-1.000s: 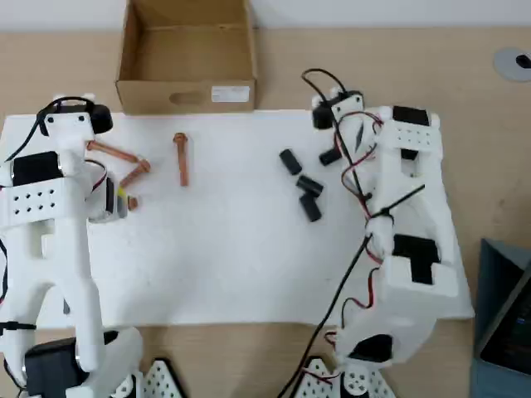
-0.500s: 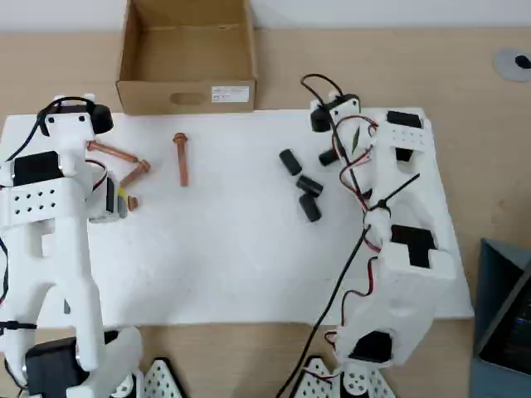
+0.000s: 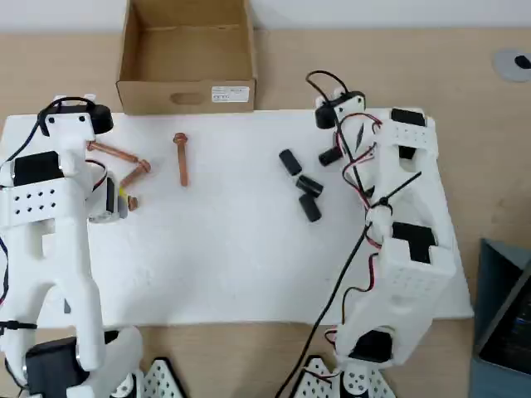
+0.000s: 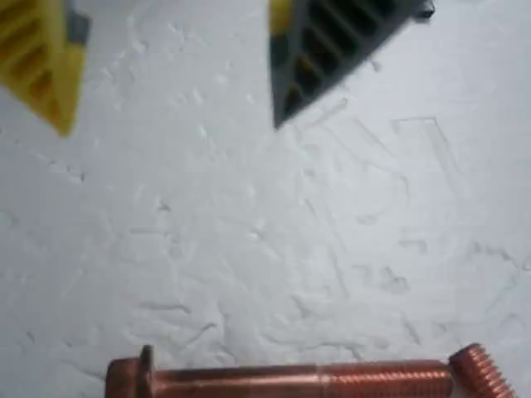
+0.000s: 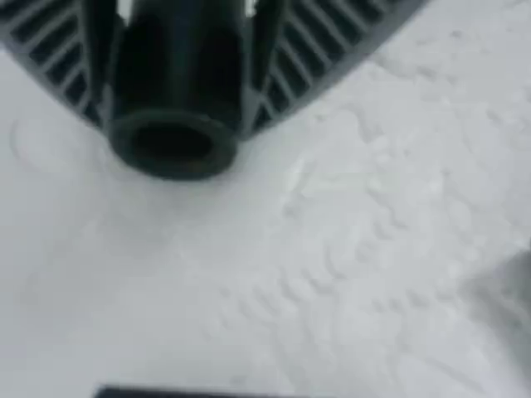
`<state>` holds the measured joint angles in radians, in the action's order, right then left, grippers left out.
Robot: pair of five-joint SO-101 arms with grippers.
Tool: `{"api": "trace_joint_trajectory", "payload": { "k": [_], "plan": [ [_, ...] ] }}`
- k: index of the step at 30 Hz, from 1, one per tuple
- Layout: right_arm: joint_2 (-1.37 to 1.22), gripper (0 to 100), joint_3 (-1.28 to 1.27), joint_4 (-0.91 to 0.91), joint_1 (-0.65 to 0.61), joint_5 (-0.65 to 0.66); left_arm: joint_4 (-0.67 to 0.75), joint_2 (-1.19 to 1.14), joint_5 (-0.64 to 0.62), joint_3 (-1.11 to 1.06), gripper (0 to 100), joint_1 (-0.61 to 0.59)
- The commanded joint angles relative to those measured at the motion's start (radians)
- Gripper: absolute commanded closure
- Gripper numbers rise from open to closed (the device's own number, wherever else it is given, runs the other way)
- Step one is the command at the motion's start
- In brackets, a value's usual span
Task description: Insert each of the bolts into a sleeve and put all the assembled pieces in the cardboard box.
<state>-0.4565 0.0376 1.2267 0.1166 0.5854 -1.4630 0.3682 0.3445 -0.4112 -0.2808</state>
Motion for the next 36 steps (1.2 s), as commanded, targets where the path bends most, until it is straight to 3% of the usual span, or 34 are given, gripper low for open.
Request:
{"api": "trace_joint_trajectory", "payload": {
  "k": [1,7,19,25,29,36],
  "plan": [
    [-0.013,98.8,0.033,0.043,0.002,-0.002,-0.006,0.004,0.006,0.035,83,-0.006],
    [0.007,98.8,0.176,0.19,0.002,-0.025,-0.043,0.004,0.006,0.035,83,-0.006],
    [0.343,98.8,0.409,0.56,-0.059,-0.133,-0.161,0.002,-0.015,0.15,83,-0.006],
    [0.59,98.8,0.223,0.562,-0.059,-0.183,-0.204,-0.005,-0.04,0.298,92,0.026],
    [0.734,98.8,0.047,0.562,-0.068,-0.216,-0.259,-0.091,-0.083,0.39,93,0.072],
    [0.944,98.8,-0.131,0.562,-0.068,-0.216,-0.29,-0.314,-0.16,0.597,93,0.043]
  ]
}}
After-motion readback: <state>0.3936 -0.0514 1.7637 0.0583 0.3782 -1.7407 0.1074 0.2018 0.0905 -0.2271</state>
